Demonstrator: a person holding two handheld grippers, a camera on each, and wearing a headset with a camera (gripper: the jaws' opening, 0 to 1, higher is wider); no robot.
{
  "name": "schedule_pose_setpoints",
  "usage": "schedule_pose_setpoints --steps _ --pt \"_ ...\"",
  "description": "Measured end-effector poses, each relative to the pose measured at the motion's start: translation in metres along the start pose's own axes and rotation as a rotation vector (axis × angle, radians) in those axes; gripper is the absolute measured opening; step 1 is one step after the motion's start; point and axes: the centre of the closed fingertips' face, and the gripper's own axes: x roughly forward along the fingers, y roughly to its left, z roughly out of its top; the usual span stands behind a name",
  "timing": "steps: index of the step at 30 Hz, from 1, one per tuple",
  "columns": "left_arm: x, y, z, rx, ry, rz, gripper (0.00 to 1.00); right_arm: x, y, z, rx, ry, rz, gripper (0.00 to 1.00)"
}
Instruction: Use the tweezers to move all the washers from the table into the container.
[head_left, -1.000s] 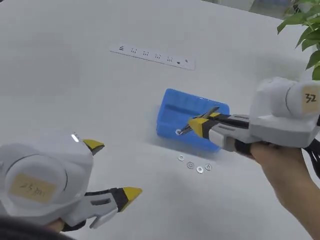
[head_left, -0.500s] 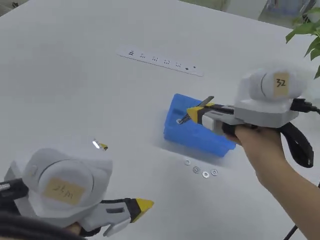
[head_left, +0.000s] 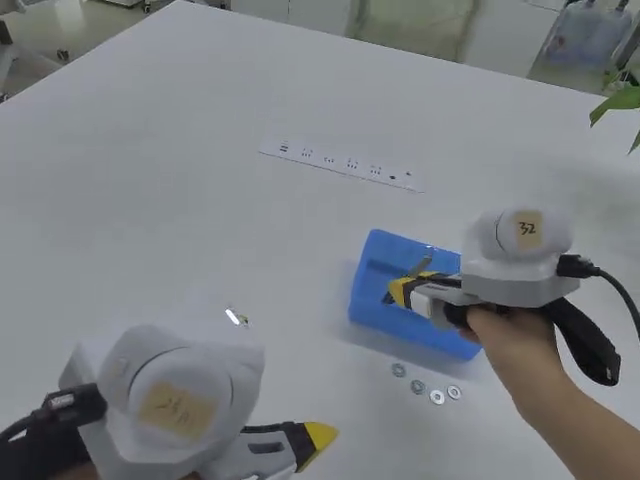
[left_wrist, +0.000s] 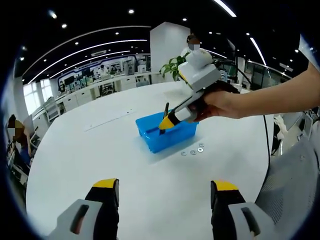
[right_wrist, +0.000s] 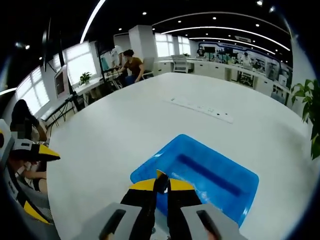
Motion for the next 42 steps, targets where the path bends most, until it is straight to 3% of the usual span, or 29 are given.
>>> schedule_pose_setpoints --steps 5,12,23,32,42 --pt "-0.001 -0.002 0.000 0.007 0.005 0.002 0.75 -0.001 -0.002 0.000 0.015 0.003 -0.006 0.04" --pt "-0.002 -0.002 0.001 0.028 0.012 0.008 0.75 -0.013 0.000 0.014 0.015 -0.050 -0.015 0.04" --pt "-0.002 -0.004 0.004 0.040 0.011 0.008 0.75 -0.063 0.010 0.033 0.006 -0.167 -0.030 0.04" --pt "-0.001 -0.012 0.006 0.046 -0.005 -0.007 0.74 -0.083 0.017 0.014 0.033 -0.154 -0.031 0.04" --pt "0.001 -0.011 0.005 0.042 0.001 -0.011 0.73 -0.075 0.022 -0.017 0.072 -0.088 -0.009 0.04"
